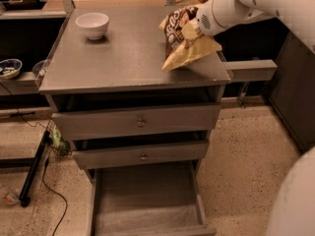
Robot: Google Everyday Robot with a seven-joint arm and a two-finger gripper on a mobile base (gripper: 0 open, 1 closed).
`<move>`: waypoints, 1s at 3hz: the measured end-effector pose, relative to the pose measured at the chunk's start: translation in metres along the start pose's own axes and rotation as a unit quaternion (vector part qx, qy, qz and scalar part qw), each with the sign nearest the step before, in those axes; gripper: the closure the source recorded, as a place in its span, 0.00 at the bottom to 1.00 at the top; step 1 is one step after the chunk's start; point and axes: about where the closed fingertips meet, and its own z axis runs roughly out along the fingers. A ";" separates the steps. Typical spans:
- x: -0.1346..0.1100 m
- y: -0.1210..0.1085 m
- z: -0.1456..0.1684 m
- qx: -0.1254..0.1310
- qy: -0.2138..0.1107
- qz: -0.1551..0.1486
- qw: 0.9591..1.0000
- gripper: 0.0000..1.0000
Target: Pick brown chip bag from bottom drawer and place on counter
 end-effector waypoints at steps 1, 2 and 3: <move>0.005 0.007 0.021 -0.021 0.002 0.012 1.000 1.00; 0.012 0.012 0.035 -0.036 0.002 0.025 0.999 1.00; 0.021 0.017 0.044 -0.045 0.006 0.036 0.998 1.00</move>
Offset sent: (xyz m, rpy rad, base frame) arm 0.0143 0.0223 -0.0471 0.0900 0.0840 0.0270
